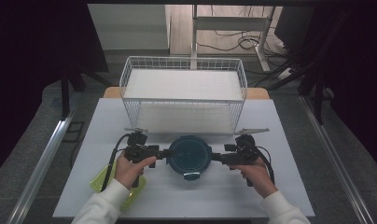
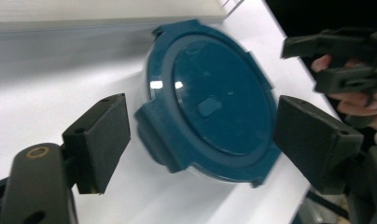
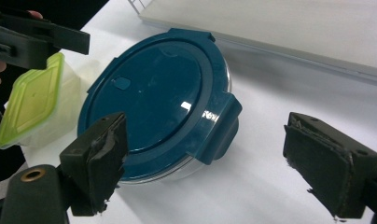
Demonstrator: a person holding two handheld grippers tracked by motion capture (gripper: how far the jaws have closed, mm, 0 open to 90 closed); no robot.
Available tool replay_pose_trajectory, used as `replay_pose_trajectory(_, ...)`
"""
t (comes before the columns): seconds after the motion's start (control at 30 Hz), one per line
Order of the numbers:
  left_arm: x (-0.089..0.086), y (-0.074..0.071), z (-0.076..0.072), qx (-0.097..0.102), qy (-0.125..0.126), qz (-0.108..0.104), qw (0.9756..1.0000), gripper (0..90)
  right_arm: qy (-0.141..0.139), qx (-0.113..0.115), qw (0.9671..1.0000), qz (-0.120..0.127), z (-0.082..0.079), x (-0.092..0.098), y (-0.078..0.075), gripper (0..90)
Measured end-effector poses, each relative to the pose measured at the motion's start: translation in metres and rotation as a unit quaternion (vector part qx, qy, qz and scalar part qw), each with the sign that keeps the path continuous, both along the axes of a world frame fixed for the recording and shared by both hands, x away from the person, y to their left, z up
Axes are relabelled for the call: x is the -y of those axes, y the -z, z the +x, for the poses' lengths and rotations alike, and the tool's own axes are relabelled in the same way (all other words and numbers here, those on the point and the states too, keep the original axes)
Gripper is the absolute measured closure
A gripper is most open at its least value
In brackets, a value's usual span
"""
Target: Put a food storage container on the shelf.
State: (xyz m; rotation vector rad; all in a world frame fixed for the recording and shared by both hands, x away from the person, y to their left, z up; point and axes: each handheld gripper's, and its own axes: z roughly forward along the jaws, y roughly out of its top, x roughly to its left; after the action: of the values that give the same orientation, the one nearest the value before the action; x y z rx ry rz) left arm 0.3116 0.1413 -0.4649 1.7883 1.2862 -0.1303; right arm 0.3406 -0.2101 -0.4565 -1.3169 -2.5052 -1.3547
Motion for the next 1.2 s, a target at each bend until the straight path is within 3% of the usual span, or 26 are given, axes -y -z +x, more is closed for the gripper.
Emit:
replay_pose_trajectory(0.1, 0.002, 0.005, 0.002, -0.001, 0.002, 0.011, 0.9999, 21.4, 0.0, -0.004, 1.0, 0.0, 0.002, -0.002, 0.002, 14.1)
replay_pose_trajectory(0.47, 0.004, 0.018, 0.012, -0.022, 0.01, 0.007, 0.9997, 24.5, 0.0, -0.016, 0.9999, -0.003, 0.008, -0.007, 0.01, 14.1)
replay_pose_trajectory(0.63, 0.001, 0.027, 0.016, -0.043, 0.008, -0.016, 0.9989, 24.9, -0.002, -0.028, 0.9996, 0.005, 0.013, -0.008, 0.015, 14.1)
replay_pose_trajectory(0.8, -0.003, 0.034, 0.018, -0.056, 0.005, -0.026, 0.9981, 27.0, -0.004, -0.04, 0.9992, 0.007, 0.017, -0.012, 0.021, 16.5)
replay_pose_trajectory(1.2, 0.0, 0.04, 0.02, -0.066, 0.021, -0.014, 0.9975, 32.4, 0.003, -0.075, 0.9969, 0.023, 0.025, -0.016, 0.033, 22.1)
